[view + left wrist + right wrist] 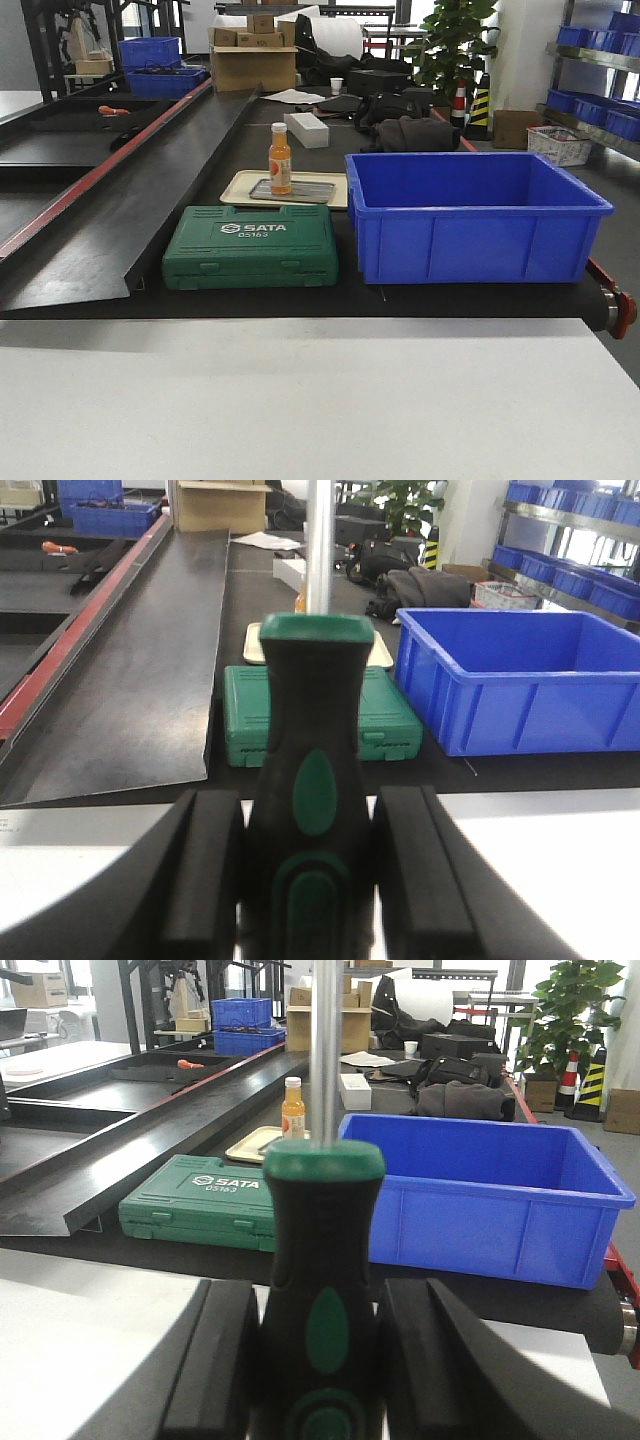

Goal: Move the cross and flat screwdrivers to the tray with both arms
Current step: 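Lift both held screwdrivers upright off the table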

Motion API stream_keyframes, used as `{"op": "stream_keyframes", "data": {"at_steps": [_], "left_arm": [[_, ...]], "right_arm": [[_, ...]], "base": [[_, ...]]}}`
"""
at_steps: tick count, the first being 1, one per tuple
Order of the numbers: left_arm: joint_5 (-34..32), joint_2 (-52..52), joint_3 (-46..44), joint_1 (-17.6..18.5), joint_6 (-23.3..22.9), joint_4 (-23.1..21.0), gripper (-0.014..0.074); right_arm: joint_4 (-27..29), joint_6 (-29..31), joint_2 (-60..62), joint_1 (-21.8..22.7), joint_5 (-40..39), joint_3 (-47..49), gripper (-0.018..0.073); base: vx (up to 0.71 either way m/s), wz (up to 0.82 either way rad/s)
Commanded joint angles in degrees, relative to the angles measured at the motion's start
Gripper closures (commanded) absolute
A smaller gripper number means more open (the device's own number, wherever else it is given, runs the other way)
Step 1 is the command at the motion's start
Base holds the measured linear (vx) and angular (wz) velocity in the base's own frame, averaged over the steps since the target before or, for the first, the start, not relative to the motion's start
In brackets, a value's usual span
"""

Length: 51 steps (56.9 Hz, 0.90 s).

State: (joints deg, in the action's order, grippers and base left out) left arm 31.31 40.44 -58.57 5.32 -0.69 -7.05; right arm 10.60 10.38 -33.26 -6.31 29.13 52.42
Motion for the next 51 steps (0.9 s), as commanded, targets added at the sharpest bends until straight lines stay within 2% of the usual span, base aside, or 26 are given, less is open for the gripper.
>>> {"op": "stream_keyframes", "data": {"at_steps": [1,51], "left_arm": [[-5.7,-0.2,-1.3,-0.1,0.0,-0.8,0.0602],[-3.6,-0.2,-1.3,-0.1,0.0,-0.8,0.0602]], "right_arm": [[0.5,0.3,0.0,0.1,-5.8,1.6,0.0567],[0.5,0.3,0.0,0.1,-5.5,1.6,0.0567]], "base": [[0.00,0.00],[0.00,0.00]]}}
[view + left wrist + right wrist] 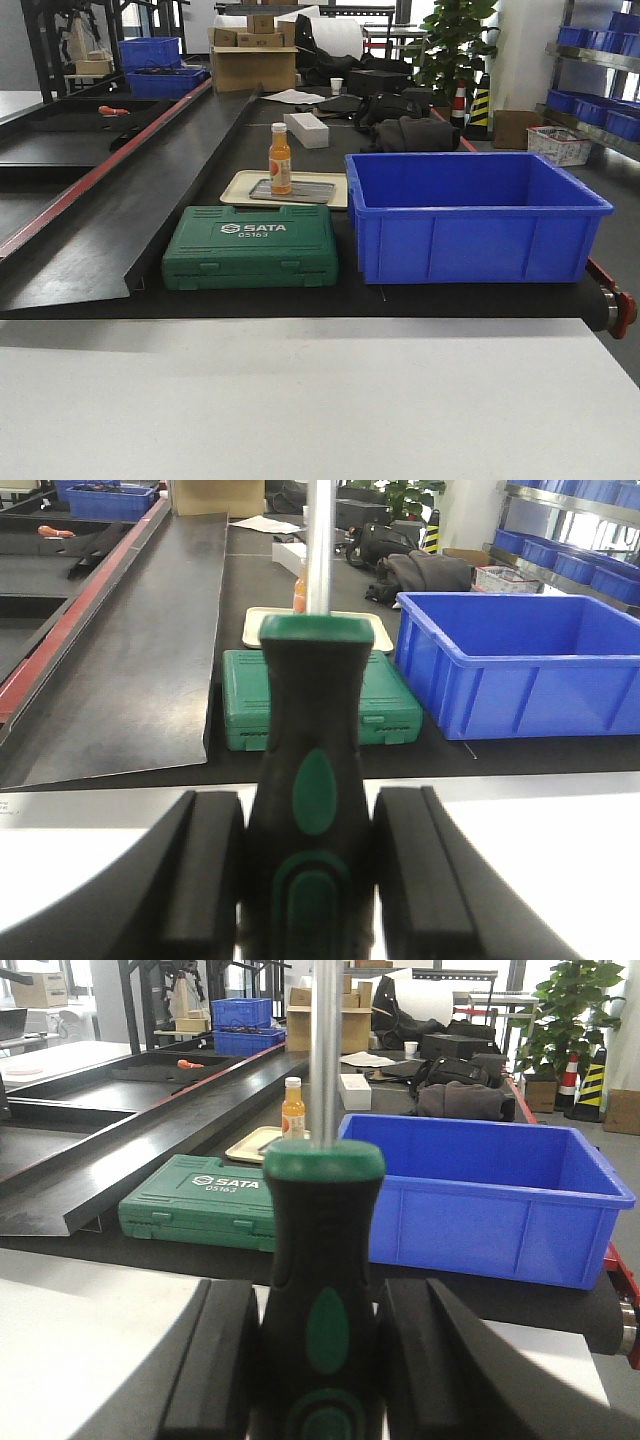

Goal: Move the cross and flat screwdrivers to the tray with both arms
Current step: 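Lift both held screwdrivers upright off the table, then drive the base away from the table holding both screwdrivers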

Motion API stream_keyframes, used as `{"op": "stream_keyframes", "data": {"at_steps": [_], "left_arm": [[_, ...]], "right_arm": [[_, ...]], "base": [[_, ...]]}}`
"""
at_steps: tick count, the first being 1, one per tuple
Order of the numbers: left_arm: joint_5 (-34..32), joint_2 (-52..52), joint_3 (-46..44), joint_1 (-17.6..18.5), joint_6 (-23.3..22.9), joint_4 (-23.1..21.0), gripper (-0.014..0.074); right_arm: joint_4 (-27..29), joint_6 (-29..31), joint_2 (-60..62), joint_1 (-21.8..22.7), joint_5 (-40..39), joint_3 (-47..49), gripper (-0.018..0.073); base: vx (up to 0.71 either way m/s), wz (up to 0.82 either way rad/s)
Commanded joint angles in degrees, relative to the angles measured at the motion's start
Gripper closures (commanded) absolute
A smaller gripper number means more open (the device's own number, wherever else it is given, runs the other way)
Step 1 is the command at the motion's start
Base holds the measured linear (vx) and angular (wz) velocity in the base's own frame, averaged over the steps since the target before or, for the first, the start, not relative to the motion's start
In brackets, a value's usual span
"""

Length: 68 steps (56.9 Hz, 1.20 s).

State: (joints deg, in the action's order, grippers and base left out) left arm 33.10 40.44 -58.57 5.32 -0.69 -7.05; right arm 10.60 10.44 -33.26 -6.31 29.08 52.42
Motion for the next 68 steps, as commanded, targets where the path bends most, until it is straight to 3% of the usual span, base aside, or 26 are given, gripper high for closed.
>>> {"op": "stream_keyframes", "data": {"at_steps": [1,68], "left_arm": [[-5.4,-0.2,-1.3,-0.1,0.0,-0.8,0.0602],[-5.4,-0.2,-1.3,-0.1,0.0,-0.8,0.0602]], "right_arm": [[0.5,0.2,0.0,0.1,-5.4,1.6,0.0567],[0.5,0.2,0.0,0.1,-5.4,1.6,0.0567]], "base": [[0.00,0.00],[-0.05,-0.05]]}}
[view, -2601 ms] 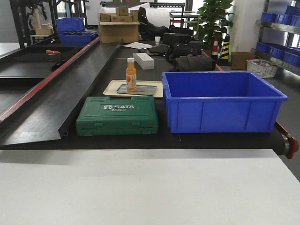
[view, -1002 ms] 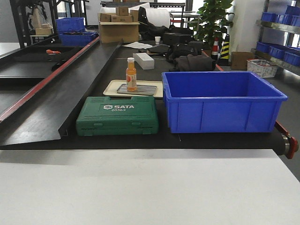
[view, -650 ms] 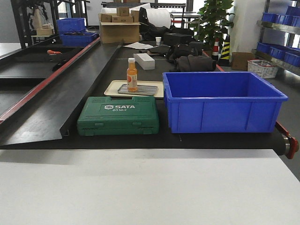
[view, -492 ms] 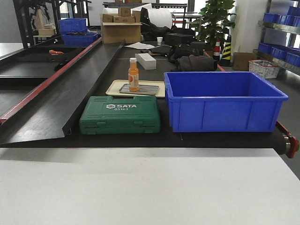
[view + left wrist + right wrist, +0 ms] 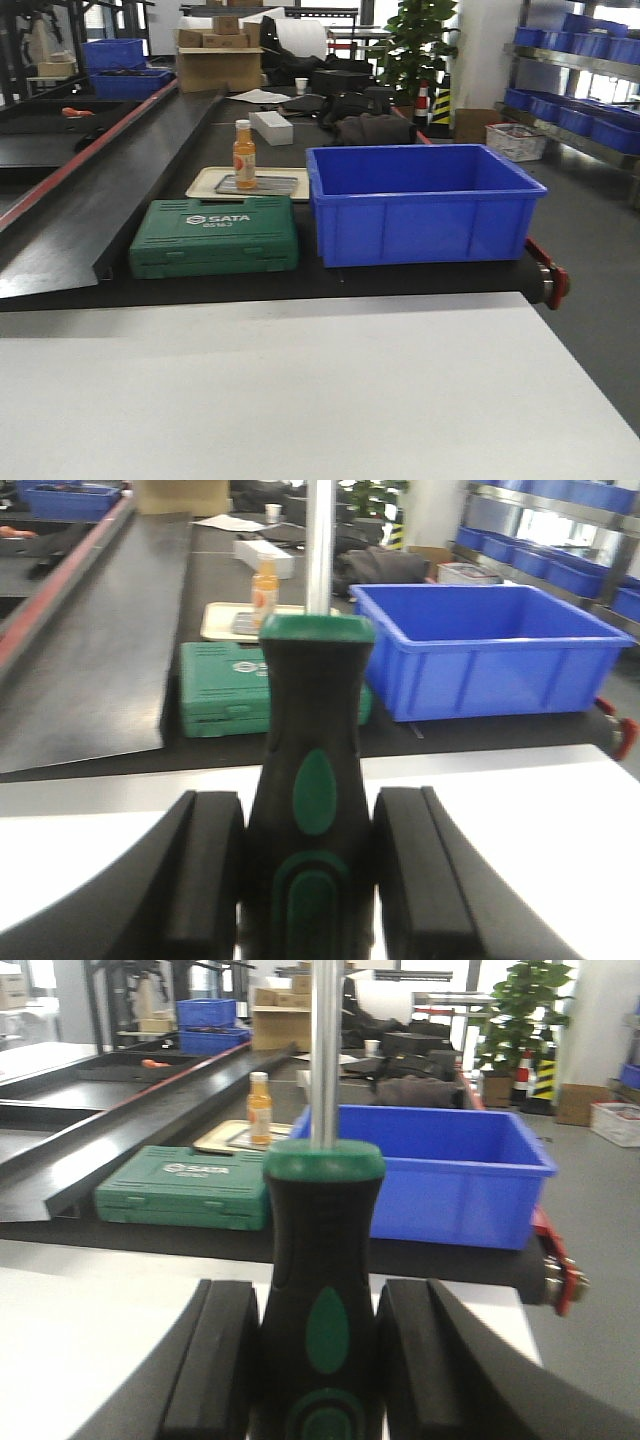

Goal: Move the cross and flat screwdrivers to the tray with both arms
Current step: 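Drive the base away from the table holding both screwdrivers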

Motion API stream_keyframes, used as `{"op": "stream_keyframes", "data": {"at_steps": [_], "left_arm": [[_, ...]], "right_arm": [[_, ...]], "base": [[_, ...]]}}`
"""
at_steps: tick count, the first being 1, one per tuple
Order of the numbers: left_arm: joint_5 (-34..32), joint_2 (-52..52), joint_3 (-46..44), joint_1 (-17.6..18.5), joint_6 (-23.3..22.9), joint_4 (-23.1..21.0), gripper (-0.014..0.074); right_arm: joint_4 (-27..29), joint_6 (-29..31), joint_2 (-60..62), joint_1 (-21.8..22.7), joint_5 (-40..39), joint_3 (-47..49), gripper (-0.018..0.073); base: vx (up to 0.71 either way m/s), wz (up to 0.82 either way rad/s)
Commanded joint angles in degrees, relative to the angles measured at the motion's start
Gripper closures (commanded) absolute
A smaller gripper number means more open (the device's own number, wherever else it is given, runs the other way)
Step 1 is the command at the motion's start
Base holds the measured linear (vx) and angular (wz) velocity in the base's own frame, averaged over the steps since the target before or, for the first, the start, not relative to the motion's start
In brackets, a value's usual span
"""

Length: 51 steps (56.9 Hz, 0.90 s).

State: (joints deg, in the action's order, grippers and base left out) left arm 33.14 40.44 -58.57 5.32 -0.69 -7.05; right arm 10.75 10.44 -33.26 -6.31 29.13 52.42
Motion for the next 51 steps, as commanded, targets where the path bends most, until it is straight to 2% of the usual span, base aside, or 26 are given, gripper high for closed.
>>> {"op": "stream_keyframes", "data": {"at_steps": [1,51], "left_arm": [[-5.4,-0.2,-1.3,-0.1,0.0,-0.8,0.0602],[-5.4,-0.2,-1.3,-0.1,0.0,-0.8,0.0602]], "right_arm": [[0.3,0.2,0.0,0.1,-5.5,1.6,0.0567],[0.3,0.2,0.0,0.1,-5.5,1.6,0.0567]], "base": [[-0.12,-0.46],[-0.15,-0.55]]}}
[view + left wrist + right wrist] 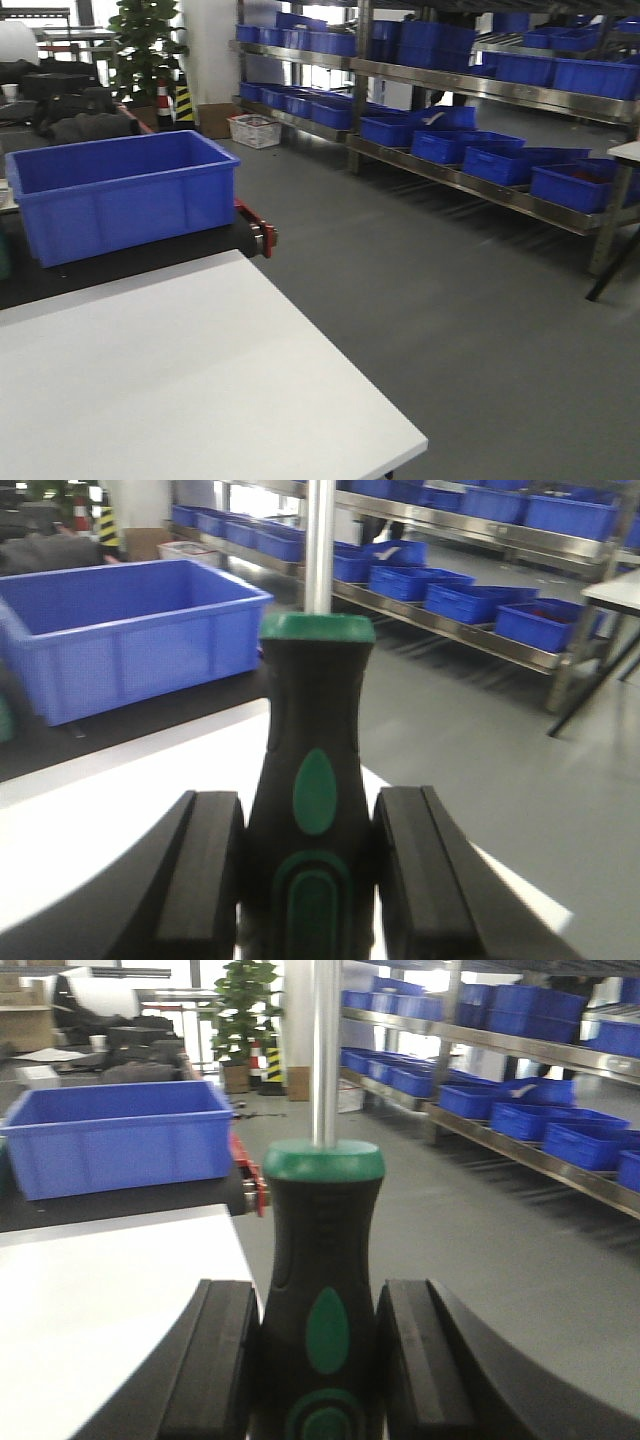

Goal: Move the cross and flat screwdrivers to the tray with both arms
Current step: 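Drive the base away from the table holding both screwdrivers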

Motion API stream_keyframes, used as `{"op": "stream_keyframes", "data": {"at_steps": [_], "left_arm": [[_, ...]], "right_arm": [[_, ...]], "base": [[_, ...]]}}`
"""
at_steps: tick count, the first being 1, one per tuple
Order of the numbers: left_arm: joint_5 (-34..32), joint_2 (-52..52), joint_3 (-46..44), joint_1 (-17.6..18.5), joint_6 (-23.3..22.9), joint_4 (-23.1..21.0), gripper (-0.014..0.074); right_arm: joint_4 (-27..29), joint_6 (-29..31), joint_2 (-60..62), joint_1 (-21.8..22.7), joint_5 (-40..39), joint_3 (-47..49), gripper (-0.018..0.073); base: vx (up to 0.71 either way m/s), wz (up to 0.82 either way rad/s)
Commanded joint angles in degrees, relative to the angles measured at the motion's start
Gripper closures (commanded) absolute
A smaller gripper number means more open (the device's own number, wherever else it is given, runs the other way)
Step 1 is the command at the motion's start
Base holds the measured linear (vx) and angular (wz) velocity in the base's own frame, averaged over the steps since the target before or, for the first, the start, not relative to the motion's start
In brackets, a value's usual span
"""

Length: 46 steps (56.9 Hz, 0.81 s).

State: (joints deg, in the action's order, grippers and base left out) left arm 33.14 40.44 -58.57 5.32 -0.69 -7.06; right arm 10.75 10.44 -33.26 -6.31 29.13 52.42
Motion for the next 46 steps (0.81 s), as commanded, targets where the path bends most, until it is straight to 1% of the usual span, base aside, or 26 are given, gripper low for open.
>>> {"op": "stream_keyframes", "data": {"at_steps": [1,33,46], "left_arm": [[-5.4,-0.2,-1.3,-0.1,0.0,-0.7,0.0602],[-5.4,-0.2,-1.3,-0.1,0.0,-0.7,0.0602],[-5.4,-0.2,-1.3,-0.1,0.0,-0.7,0.0602]], "right_arm": [[0.3,0.2,0.0,0.1,-5.5,1.6,0.0567],[0.3,0.2,0.0,0.1,-5.5,1.6,0.0567],[0.3,0.2,0.0,0.1,-5.5,1.6,0.0567]], "base": [[-0.14,-0.54],[-0.12,-0.52],[-0.06,-0.61]]}}
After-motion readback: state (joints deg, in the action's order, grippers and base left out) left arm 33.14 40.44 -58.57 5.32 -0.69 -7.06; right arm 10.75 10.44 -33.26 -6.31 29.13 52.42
